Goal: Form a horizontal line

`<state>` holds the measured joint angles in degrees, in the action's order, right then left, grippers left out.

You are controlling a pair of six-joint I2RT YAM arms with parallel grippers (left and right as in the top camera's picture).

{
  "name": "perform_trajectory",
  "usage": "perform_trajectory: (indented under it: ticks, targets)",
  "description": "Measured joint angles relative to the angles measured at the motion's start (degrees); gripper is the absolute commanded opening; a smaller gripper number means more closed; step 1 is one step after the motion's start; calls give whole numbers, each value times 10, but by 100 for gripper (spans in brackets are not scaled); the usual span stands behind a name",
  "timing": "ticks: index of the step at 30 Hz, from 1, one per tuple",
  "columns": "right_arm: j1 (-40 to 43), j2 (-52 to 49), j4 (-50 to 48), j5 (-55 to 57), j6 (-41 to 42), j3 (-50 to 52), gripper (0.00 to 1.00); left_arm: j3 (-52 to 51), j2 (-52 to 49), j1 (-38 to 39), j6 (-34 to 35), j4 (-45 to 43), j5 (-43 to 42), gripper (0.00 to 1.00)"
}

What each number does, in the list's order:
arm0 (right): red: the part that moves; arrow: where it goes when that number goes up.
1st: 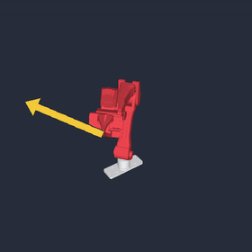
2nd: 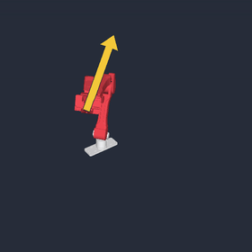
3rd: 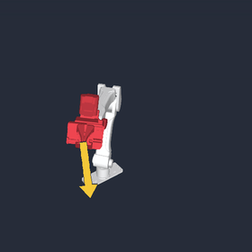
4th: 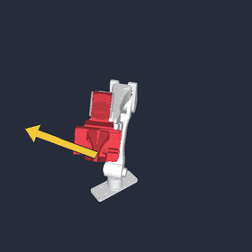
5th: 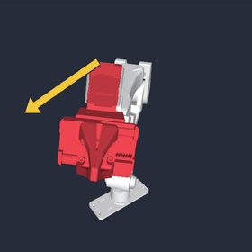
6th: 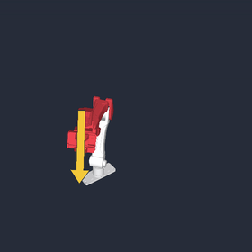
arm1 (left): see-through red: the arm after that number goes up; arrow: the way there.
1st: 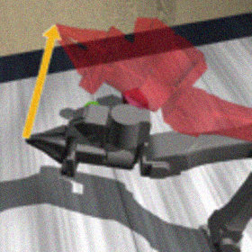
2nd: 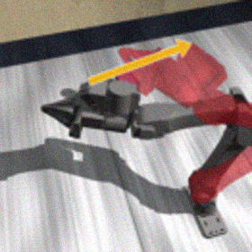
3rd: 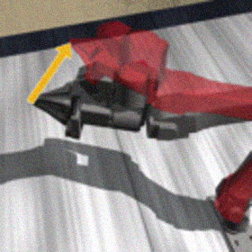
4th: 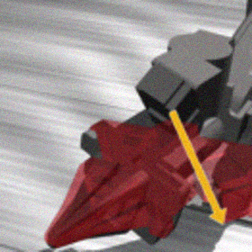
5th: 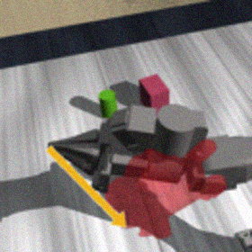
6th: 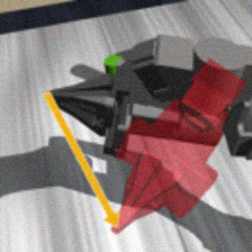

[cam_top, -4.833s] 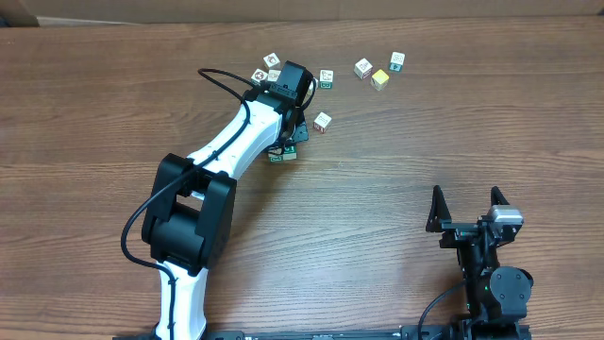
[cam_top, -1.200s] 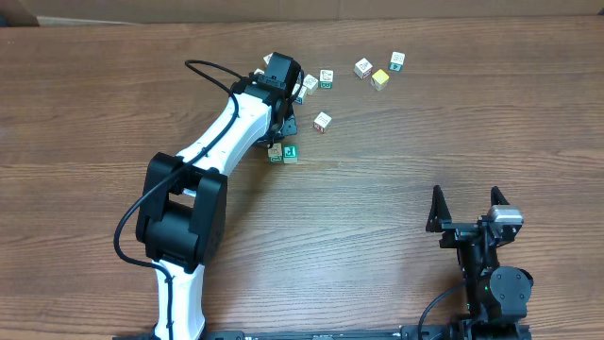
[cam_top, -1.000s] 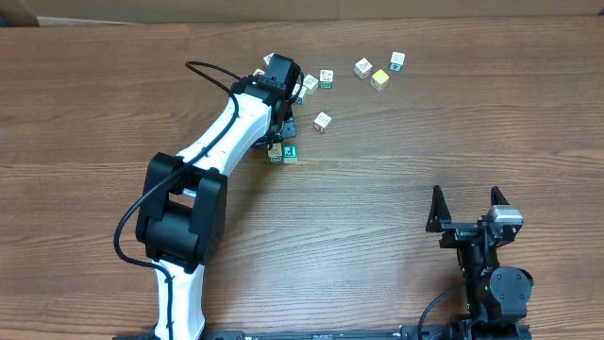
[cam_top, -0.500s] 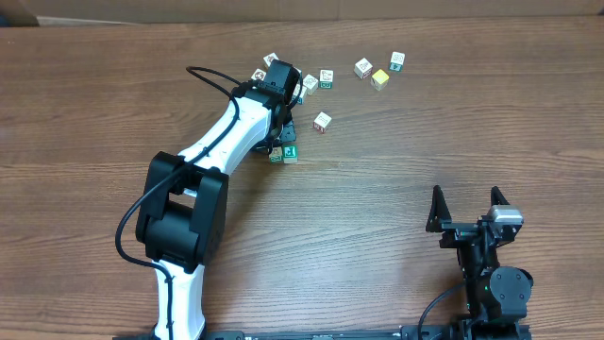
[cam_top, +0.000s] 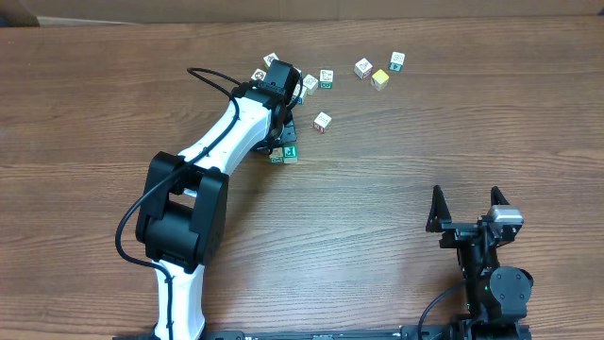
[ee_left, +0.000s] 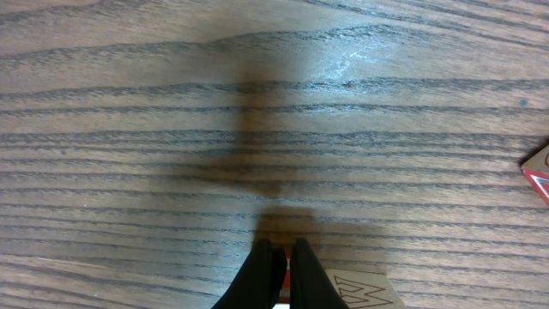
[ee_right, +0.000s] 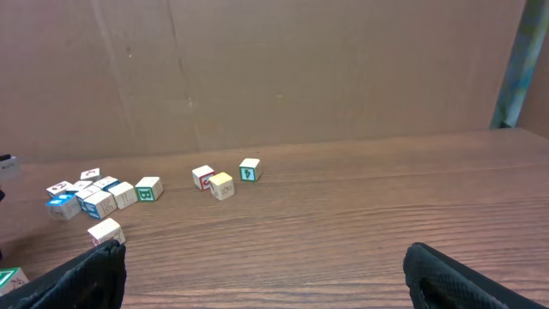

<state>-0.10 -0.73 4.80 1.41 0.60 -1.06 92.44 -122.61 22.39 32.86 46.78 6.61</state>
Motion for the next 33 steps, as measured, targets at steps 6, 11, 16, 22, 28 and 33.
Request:
perform_trajectory:
  ticks: [6, 11, 16, 22, 28, 33]
  targets:
    - [0, 0, 0, 0, 0, 0, 100, -1, 0, 0, 0, 7, 0, 4]
    - [0, 0, 0, 0, 0, 0, 100, -1, 0, 0, 0, 9, -5, 4]
    - [0, 0, 0, 0, 0, 0, 100, -1, 0, 0, -2, 10, -9, 4]
    - [0, 0, 0, 0, 0, 0, 100, -1, 0, 0, -2, 10, -10, 4]
    - [0, 0, 0, 0, 0, 0, 100, -1, 0, 0, -4, 10, -10, 4]
    - [0, 0, 0, 0, 0, 0, 100, 2, 0, 0, -7, 13, -3, 4]
